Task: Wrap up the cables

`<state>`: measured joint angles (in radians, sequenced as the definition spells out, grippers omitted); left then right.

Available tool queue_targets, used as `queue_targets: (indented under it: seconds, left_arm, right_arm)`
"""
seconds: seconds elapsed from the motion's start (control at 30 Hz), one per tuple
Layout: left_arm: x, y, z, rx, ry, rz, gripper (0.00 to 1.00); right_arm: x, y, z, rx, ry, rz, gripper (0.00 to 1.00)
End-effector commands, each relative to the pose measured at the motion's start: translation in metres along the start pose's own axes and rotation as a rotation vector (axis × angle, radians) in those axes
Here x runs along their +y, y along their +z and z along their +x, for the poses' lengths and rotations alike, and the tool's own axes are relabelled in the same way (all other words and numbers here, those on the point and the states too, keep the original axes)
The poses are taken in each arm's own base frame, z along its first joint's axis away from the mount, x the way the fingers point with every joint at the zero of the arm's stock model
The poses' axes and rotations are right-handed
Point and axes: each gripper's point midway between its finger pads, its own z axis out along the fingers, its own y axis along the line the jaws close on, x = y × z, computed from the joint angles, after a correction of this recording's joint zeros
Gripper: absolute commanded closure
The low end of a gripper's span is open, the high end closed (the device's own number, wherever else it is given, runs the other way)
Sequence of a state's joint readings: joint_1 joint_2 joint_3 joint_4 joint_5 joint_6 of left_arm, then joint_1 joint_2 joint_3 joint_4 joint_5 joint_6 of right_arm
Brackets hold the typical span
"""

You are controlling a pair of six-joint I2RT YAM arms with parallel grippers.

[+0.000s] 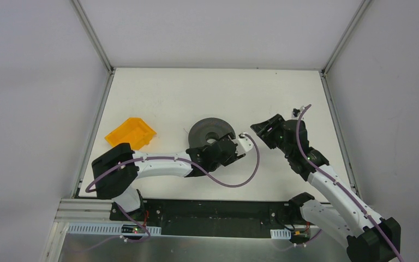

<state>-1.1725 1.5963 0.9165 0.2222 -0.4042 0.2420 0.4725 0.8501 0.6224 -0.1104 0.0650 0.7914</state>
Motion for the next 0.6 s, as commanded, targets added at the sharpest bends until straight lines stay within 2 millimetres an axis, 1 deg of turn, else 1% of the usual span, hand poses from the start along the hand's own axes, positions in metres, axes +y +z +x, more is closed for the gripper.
queue_targets:
  seconds: [0.0,0.03,0.07,0.13,0.17,0.23,0.3,0.37,0.4,0.43,0.47,0.57]
  left_arm:
    - [0.011,-0.009,-0.02,-0.017,-0.108,-0.04,0.46]
    - [0.014,-0.011,-0.021,-0.005,-0.142,-0.042,0.44]
    - [0.017,-0.013,-0.027,-0.003,-0.181,-0.04,0.43]
    - [0.031,-0.02,-0.036,-0.003,-0.282,-0.049,0.42]
    - [0.042,-0.024,-0.041,-0.011,-0.343,-0.057,0.42]
    - [0.069,-0.033,-0.042,-0.012,-0.461,-0.069,0.44]
    - [0.106,-0.046,-0.038,-0.016,-0.588,-0.1,0.46]
    - [0.141,-0.056,-0.023,-0.002,-0.666,-0.155,0.46]
    - [0.157,-0.06,-0.011,0.017,-0.688,-0.191,0.45]
    - [0.18,-0.064,0.005,0.044,-0.726,-0.245,0.45]
    - [0.195,-0.068,0.019,0.071,-0.76,-0.276,0.45]
    - [0.226,-0.07,0.053,0.128,-0.897,-0.293,0.44]
  right_arm:
    - [0.004,-0.001,-0.002,-0.003,-0.01,-0.017,0.47]
    - [0.004,-0.001,-0.002,-0.001,-0.011,-0.016,0.47]
    - [0.004,0.0,-0.001,0.002,-0.012,-0.018,0.47]
    - [0.003,0.001,0.0,0.009,-0.015,-0.019,0.47]
    - [0.003,0.001,0.002,0.019,-0.022,-0.021,0.47]
    - [0.003,0.002,0.007,0.041,-0.034,-0.025,0.47]
    - [0.004,0.003,0.016,0.088,-0.047,-0.046,0.47]
    - [0.005,0.005,0.026,0.138,-0.07,-0.07,0.47]
    - [0.005,0.006,0.031,0.164,-0.082,-0.078,0.47]
    - [0.005,0.008,0.037,0.192,-0.094,-0.088,0.46]
    - [0.006,0.009,0.041,0.216,-0.103,-0.099,0.46]
    - [0.003,0.016,0.052,0.278,-0.12,-0.1,0.46]
